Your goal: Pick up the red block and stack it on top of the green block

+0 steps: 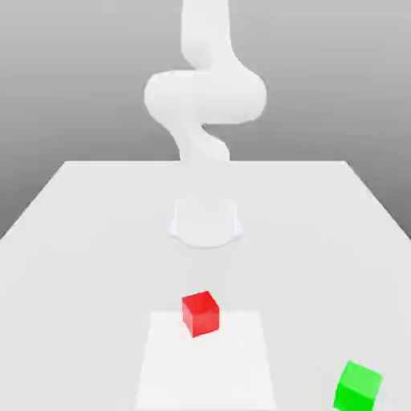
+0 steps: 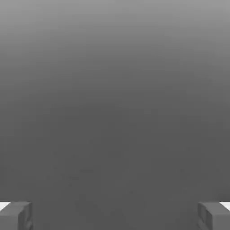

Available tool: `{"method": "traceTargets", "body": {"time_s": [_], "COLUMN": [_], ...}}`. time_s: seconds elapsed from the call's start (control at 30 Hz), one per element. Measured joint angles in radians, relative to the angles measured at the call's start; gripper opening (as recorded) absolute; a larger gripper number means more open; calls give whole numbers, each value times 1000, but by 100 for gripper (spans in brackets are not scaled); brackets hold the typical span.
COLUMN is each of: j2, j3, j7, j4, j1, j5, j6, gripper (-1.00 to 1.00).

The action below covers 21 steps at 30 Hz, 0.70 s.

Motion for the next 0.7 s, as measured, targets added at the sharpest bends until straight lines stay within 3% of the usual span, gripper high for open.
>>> {"method": "traceTargets", "body": {"time_s": [0.53, 0.7], "j2": [525, 793], "j3": [-106, -85], "j7": [-330, -432], "j4": [-507, -541], "j1": [76, 77], "j5": [-31, 42], "j6": [405, 615], "gripper": [0, 0]}}
